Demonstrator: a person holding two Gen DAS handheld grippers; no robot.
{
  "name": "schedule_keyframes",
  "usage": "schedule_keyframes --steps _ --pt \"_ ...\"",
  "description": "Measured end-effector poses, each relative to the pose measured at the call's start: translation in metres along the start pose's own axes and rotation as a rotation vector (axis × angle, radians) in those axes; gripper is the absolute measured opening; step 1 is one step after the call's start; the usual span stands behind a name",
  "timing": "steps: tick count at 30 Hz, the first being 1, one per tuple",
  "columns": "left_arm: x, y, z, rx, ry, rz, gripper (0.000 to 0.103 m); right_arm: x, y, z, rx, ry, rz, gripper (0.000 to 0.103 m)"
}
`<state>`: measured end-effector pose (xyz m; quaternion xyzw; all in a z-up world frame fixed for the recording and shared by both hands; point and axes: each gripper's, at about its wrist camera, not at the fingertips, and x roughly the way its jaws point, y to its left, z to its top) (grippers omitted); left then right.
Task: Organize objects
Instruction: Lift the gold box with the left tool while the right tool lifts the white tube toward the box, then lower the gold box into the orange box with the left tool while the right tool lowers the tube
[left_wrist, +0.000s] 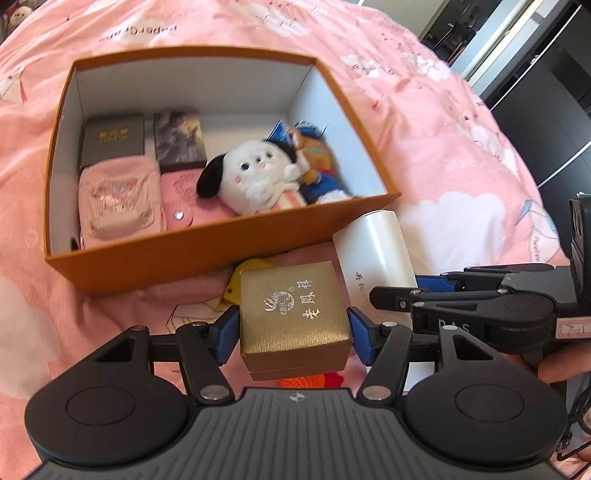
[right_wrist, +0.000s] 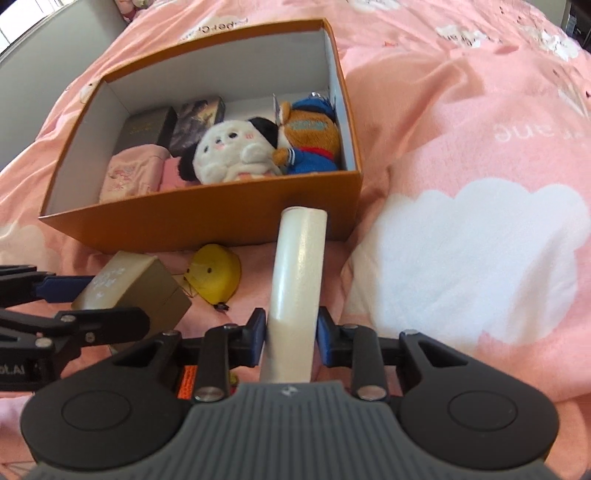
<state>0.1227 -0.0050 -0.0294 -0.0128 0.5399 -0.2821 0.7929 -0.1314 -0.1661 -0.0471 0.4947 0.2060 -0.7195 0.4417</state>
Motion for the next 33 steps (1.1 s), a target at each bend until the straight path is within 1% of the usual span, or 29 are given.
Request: schedule_keyframes --steps 6,12,16,20,24,27,31,33 --pt "-0.014 -0.005 0.008 0.014 -0.037 -0.032 0.07 -0.029 0.003 0.002 -0.022 -0.051 0.029 0.029" --pt "-0.029 0.001 0.021 -0.004 -0.07 -0.087 0.07 -0.065 0.005 0.007 -0.063 -0.11 0.035 0.029" --pt "-0.035 0.008 0.033 -0.02 -0.095 -0.082 0.07 -0.09 0.002 0.017 -0.077 -0.163 0.047 0.029" --pt "-0.038 0.015 0.047 -0.033 -0.121 -0.065 0.07 -0.106 0.004 0.037 -0.105 -0.236 0.047 0.029" --pt "-0.038 0.022 0.062 -0.045 -0.139 -0.058 0.07 -0.109 0.009 0.066 -0.139 -0.305 0.039 0.029" --pt "-0.034 0.026 0.074 -0.049 -0.148 -0.049 0.07 -0.104 0.012 0.09 -0.168 -0.329 0.04 0.029" --pt "-0.023 0.033 0.089 -0.066 -0.146 -0.059 0.07 -0.083 0.017 0.117 -0.209 -0.305 0.028 0.029" --pt "-0.017 0.036 0.095 -0.076 -0.141 -0.062 0.07 -0.07 0.018 0.13 -0.222 -0.283 0.008 0.029"
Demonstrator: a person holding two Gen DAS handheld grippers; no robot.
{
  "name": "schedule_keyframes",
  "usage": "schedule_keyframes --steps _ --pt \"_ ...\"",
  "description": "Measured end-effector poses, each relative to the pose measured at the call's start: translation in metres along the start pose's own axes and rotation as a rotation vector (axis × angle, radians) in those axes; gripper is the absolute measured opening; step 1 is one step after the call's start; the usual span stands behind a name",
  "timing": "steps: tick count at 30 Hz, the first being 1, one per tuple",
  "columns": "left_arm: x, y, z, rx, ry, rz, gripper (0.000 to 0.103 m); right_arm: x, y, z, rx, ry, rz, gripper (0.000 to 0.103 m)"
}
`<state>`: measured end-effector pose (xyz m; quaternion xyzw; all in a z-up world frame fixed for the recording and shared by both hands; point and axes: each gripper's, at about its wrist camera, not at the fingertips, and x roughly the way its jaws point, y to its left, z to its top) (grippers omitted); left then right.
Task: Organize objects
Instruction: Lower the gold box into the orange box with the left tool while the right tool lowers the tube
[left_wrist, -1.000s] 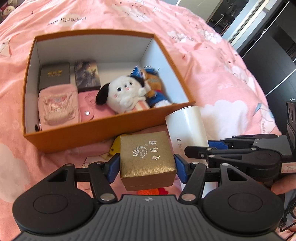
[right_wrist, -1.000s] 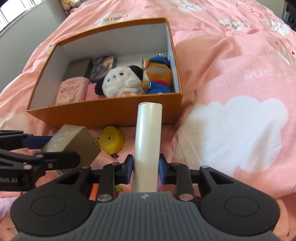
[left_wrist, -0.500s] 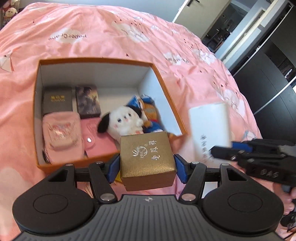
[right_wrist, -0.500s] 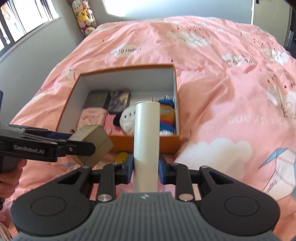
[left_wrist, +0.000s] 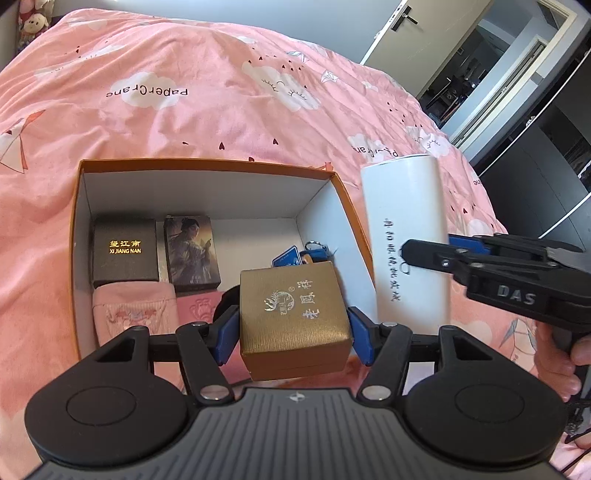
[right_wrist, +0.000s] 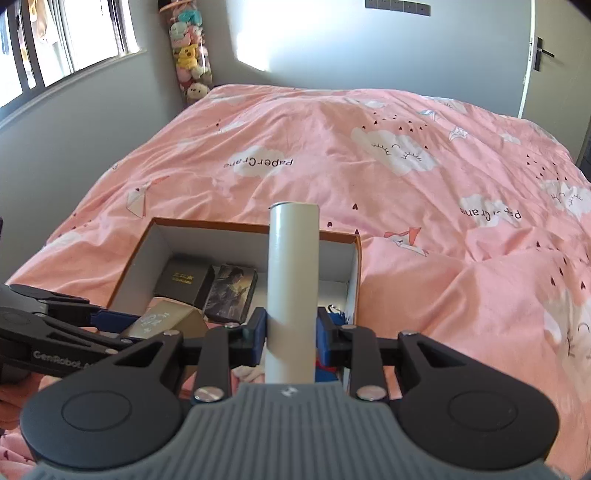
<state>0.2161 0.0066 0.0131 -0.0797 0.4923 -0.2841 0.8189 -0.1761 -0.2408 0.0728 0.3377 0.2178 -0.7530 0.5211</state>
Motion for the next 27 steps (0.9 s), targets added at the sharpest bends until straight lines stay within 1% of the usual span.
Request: schedule_keyframes --steps 2,5,7,12,19,21,24,27 --pt "0.007 0.002 0.004 -0.004 0.001 -0.002 0.07 0.019 -0.001 0.005 -0.024 0.024 -0.031 0.029" --pt "0.016 0.006 0.01 -0.013 0.011 -0.002 0.07 0.041 0.003 0.008 -0.093 0.05 -0.097 0.029" --pt "0.022 0.009 0.014 -0.021 0.014 -0.003 0.07 0.054 0.005 0.009 -0.132 0.066 -0.124 0.029" --pt "0.031 0.018 0.019 -0.04 0.022 0.001 0.07 0.083 0.011 0.008 -0.161 0.107 -0.193 0.029" --pt "0.035 0.031 0.023 -0.063 0.025 -0.007 0.07 0.112 0.04 -0.006 -0.3 0.125 -0.332 0.029" --pt "0.036 0.034 0.023 -0.067 0.026 -0.008 0.07 0.121 0.045 -0.011 -0.327 0.137 -0.349 0.029" --pt "0.037 0.037 0.024 -0.072 0.027 -0.008 0.07 0.131 0.045 -0.016 -0.333 0.162 -0.351 0.029" --pt "0.039 0.04 0.025 -0.078 0.031 -0.01 0.07 0.135 0.037 -0.015 -0.289 0.184 -0.328 0.029"
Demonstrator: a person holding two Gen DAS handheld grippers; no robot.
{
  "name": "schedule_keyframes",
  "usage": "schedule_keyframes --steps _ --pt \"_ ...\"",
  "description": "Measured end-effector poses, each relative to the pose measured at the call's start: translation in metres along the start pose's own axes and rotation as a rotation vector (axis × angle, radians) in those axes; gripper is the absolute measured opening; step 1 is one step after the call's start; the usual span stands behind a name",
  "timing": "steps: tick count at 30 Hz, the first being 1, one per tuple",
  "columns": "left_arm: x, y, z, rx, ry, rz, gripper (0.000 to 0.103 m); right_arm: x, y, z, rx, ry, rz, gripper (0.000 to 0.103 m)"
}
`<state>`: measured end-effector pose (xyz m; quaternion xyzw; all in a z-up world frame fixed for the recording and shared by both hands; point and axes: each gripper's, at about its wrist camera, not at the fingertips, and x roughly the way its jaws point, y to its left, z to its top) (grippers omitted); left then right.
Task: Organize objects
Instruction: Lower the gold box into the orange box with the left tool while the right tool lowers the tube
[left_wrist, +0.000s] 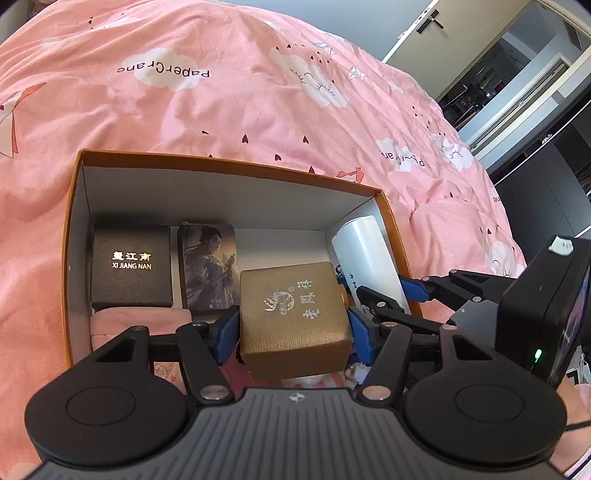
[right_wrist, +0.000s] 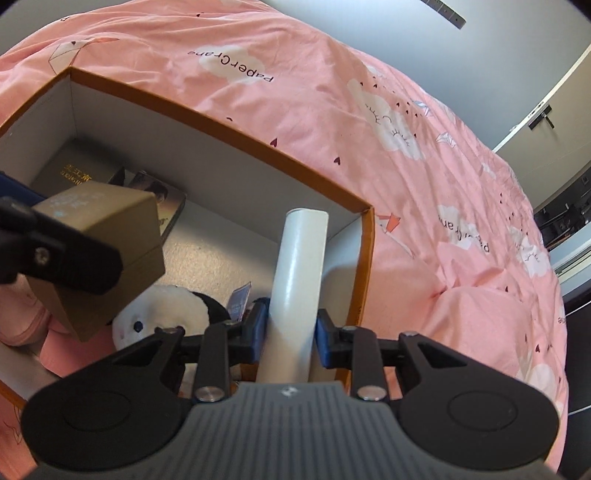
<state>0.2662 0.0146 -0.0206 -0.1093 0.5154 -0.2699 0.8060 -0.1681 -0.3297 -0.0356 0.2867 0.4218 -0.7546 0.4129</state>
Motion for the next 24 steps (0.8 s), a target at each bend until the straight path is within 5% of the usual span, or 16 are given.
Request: schedule_keyframes --steps 11,24 --pt "0.014 -0.007 0.01 0.007 0.01 0.001 0.07 0.015 -0.042 0.002 0.236 0.116 0.208 0.029" --pt "0.063 -0.028 0.047 0.029 0.034 0.049 0.07 0.01 -0.06 0.001 0.251 0.112 0.227 0.029"
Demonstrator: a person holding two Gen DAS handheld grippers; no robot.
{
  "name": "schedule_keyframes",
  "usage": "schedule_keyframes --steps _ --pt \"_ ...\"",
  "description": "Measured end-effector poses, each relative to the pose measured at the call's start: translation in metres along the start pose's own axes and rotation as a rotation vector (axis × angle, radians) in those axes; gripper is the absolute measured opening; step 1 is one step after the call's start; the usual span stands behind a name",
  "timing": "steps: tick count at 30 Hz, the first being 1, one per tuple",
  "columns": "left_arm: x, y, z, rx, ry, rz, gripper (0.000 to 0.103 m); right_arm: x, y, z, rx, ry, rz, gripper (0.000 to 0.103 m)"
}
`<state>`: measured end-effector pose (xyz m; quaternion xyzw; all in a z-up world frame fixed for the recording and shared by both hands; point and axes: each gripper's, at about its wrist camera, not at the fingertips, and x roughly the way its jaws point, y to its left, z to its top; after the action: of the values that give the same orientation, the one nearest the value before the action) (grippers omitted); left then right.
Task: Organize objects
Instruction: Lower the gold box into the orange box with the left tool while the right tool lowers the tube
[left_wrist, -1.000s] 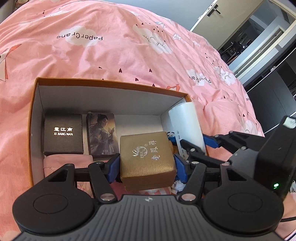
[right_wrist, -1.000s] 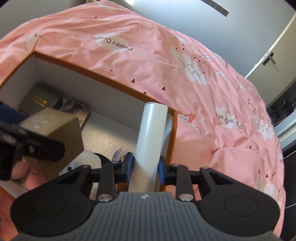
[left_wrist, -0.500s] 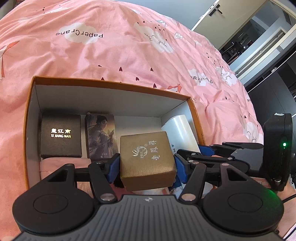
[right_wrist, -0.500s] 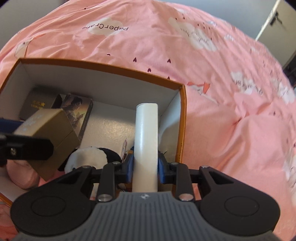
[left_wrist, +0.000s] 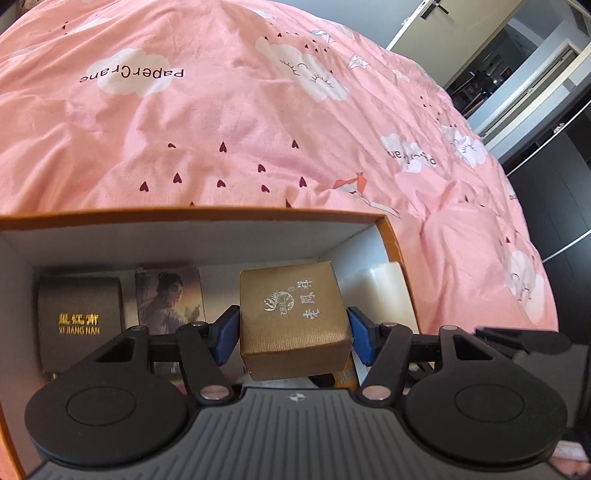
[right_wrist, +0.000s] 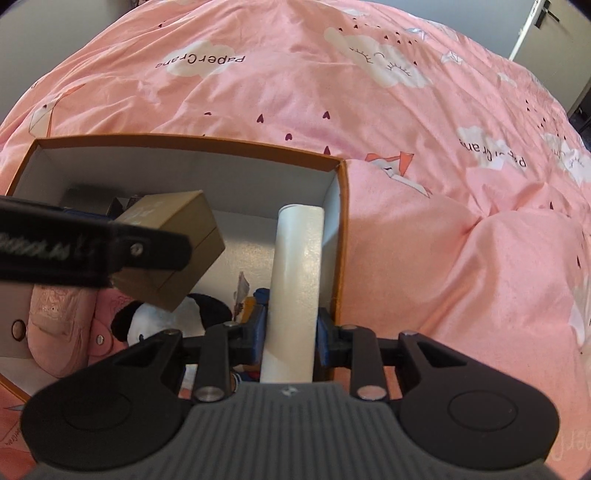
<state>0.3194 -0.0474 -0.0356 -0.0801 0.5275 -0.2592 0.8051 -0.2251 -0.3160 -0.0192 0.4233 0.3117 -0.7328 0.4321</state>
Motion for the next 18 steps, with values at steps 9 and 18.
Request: schedule_keyframes --steps 9,18 --pt "0.036 -0.008 0.017 0.017 0.035 0.052 0.07 0.006 -0.002 0.006 -0.027 0.041 0.031 0.029" --pt "0.066 -0.011 0.026 -0.016 0.087 0.045 0.07 0.0 -0.006 0.007 -0.01 0.044 0.037 0.029"
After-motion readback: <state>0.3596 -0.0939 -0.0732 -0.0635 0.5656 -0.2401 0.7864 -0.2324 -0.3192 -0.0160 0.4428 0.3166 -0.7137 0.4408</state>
